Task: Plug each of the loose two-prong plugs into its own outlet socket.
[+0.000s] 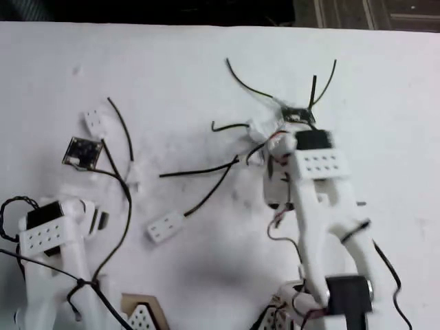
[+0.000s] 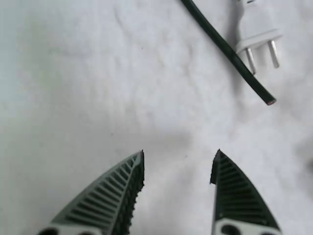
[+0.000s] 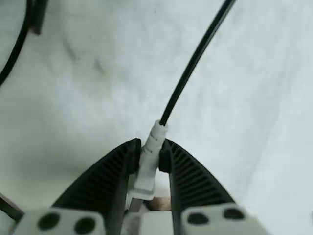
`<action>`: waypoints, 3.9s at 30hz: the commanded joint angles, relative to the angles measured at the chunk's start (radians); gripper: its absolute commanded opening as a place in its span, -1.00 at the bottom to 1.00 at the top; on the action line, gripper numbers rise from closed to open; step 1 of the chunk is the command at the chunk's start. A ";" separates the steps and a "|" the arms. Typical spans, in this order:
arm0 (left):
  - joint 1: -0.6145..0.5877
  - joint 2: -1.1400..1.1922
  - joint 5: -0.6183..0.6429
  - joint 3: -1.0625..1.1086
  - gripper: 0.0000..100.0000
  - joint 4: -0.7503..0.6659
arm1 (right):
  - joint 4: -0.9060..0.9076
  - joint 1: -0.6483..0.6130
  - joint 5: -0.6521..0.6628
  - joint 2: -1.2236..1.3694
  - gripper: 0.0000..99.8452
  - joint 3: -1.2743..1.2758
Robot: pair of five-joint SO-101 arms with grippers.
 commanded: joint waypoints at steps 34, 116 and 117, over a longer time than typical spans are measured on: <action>-0.004 -0.031 0.011 0.000 -0.55 -0.015 | -0.116 0.145 0.612 -0.447 -0.97 -0.232; -0.007 -0.031 0.011 0.000 -0.55 -0.015 | -0.189 -0.338 0.542 0.374 -0.79 0.233; -0.007 -0.031 0.011 0.000 -0.55 -0.015 | -0.189 -0.338 0.542 0.363 -0.79 0.233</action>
